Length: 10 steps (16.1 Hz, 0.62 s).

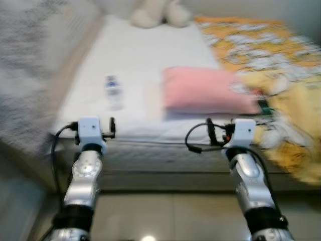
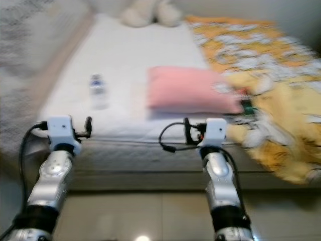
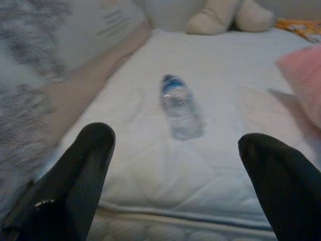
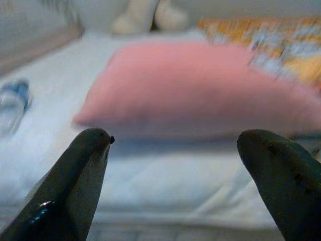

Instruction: Clean up the room

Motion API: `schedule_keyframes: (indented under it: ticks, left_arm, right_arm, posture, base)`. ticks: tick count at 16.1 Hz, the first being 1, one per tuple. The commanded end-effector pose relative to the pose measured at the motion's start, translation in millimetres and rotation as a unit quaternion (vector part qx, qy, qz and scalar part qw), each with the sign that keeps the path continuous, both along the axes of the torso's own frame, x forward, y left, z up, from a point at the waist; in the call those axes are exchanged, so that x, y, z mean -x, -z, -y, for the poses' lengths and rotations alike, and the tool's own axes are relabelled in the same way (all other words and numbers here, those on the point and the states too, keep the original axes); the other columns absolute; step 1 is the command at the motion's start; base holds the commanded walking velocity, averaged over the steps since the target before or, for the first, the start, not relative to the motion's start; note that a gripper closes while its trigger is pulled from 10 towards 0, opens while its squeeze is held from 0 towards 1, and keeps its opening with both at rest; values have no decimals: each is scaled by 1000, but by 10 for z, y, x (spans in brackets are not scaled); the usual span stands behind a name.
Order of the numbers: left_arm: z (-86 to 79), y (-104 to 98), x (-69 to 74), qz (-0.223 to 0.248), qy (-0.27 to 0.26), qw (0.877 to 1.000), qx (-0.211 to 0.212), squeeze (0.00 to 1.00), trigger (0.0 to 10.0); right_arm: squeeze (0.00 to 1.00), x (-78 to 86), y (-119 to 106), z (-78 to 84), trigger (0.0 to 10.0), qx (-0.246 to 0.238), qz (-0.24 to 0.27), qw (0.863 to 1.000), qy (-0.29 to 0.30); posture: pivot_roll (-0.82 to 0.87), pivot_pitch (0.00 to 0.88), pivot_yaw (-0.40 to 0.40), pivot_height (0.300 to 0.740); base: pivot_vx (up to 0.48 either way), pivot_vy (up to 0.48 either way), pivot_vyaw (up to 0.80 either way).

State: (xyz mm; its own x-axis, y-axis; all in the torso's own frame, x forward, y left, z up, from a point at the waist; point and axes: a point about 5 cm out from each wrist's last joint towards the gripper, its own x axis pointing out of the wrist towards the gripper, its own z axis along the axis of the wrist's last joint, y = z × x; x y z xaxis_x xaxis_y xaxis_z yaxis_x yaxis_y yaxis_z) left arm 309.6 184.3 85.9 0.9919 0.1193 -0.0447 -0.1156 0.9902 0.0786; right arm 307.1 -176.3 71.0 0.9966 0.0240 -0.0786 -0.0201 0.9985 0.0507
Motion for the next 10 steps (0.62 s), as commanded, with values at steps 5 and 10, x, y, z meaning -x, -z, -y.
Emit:
schedule_keyframes:
  ticks: [5, 10]
  left_arm:
    - [-1, 18, 8, -5, -10, 1000, -2, 0, 10000]
    - [191, -94, -110, 13, 37, 998, -46, 0, 10000]
  right_arm:
    - [0, 28, -31, -11, 10000, -10, 15, 1000, -6]
    - [0, 30, -31, -35, 10000, -14, 20, 1000, -5]
  posture:
    - [-62, 0, -41, 740]
    - [-74, 0, -19, 740]
  base:
    - [0, -165, 0]
    - [0, -271, 0]
